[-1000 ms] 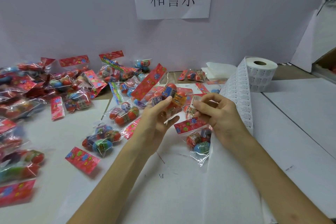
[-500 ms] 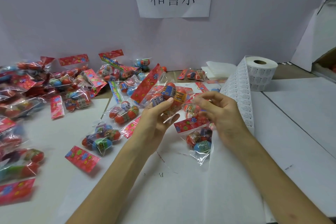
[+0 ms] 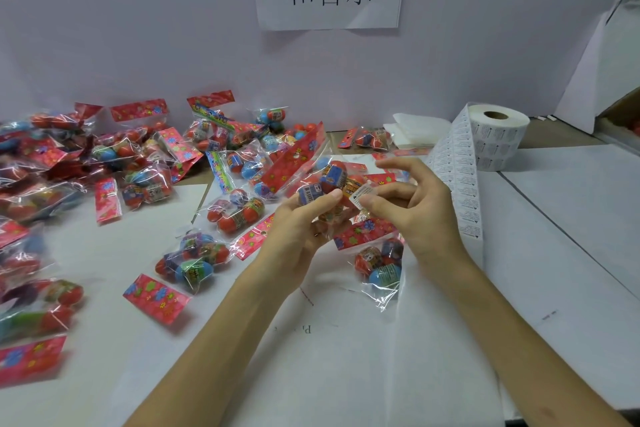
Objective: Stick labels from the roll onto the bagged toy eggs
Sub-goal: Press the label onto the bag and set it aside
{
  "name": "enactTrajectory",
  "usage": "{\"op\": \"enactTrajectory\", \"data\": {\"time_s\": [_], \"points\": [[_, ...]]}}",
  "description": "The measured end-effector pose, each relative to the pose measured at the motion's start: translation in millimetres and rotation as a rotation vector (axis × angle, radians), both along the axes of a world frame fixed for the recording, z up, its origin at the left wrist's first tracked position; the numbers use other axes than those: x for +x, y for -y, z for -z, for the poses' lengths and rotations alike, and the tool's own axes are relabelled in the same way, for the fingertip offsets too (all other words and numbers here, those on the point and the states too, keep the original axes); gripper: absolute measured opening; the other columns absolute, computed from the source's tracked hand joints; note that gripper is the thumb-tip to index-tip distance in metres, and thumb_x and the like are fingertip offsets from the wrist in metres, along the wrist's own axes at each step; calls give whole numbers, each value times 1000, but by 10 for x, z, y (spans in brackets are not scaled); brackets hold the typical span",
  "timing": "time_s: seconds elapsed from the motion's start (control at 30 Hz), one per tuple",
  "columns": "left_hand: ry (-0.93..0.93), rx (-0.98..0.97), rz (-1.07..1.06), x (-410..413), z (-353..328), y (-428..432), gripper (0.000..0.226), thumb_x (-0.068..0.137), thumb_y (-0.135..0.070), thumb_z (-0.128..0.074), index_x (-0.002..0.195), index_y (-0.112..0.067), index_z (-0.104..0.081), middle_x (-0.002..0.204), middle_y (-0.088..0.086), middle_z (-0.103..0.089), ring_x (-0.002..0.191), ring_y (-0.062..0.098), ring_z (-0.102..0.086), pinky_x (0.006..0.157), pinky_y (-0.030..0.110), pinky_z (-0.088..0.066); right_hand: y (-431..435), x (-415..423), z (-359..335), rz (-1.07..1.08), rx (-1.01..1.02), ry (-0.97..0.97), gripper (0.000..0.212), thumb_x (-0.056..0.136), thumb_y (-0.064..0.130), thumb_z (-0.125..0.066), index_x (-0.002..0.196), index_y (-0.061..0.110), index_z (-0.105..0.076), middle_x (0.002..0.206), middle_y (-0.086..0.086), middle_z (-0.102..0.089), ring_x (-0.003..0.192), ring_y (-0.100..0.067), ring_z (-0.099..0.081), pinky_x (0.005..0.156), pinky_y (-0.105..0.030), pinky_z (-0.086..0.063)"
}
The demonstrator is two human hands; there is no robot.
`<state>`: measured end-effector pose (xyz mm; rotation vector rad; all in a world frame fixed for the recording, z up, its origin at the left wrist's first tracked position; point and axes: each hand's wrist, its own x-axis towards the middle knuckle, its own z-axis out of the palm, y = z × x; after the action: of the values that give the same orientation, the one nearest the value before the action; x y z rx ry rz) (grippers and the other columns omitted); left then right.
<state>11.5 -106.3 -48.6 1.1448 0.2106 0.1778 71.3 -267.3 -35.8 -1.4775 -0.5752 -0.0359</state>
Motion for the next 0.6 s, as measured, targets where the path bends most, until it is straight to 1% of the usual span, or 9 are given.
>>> {"op": "enactTrajectory", "data": {"time_s": [0.03,0.1,0.2,0.27,0.33,0.4,0.53,0.6], "points": [[-6,10,3,-4,7,1,56,77,-23,-77,128,-4,-66,117,14,-76,107,31,-75,96,41,-60,-4,-1,7,4,-3,7,44,81,4,-82,115,22,-63,77,0,-77,75,-14,-76,70,-23,-59],[-21,20,5,-6,11,4,56,78,-23,-77,130,-3,-65,118,16,-75,109,35,-74,97,44,-60,-8,-4,13,26,-34,37,47,81,6,-82,119,24,-60,77,3,-77,75,-13,-76,68,-20,-58],[-34,45,2,10,23,-2,45,87,-17,-75,129,-3,-64,116,15,-76,107,34,-74,96,44,-60,-7,-3,29,51,-69,63,46,82,10,-83,121,24,-61,79,6,-77,78,-12,-76,68,-19,-58],[-41,58,-3,13,26,-4,42,89,-17,-75,128,-5,-65,115,14,-77,106,34,-75,97,45,-60,-9,-3,37,58,-71,69,44,82,10,-83,119,24,-62,80,7,-77,79,-11,-76,68,-18,-58],[-40,66,-8,13,31,-5,44,86,-19,-76,127,-6,-66,115,14,-77,107,35,-74,96,44,-60,-13,-3,35,64,-67,71,42,82,10,-83,117,25,-63,81,6,-77,80,-11,-76,67,-18,-58],[-35,69,-14,12,35,-2,46,84,-20,-76,126,-5,-67,115,15,-77,107,35,-74,99,46,-58,-11,1,35,61,-55,66,41,82,9,-82,115,24,-64,81,4,-77,79,-13,-76,68,-19,-58],[-26,61,-16,8,45,13,53,80,-23,-77,128,-4,-67,118,16,-76,110,37,-73,106,53,-53,-6,-5,29,27,-8,41,39,82,5,-81,115,17,-65,80,-2,-77,74,-15,-75,69,-21,-58],[-29,65,-16,4,49,24,50,83,-23,-76,128,-4,-67,118,15,-76,110,36,-73,106,53,-52,-6,-10,23,2,13,29,38,82,3,-80,114,17,-65,79,-3,-76,74,-14,-75,69,-21,-58]]}}
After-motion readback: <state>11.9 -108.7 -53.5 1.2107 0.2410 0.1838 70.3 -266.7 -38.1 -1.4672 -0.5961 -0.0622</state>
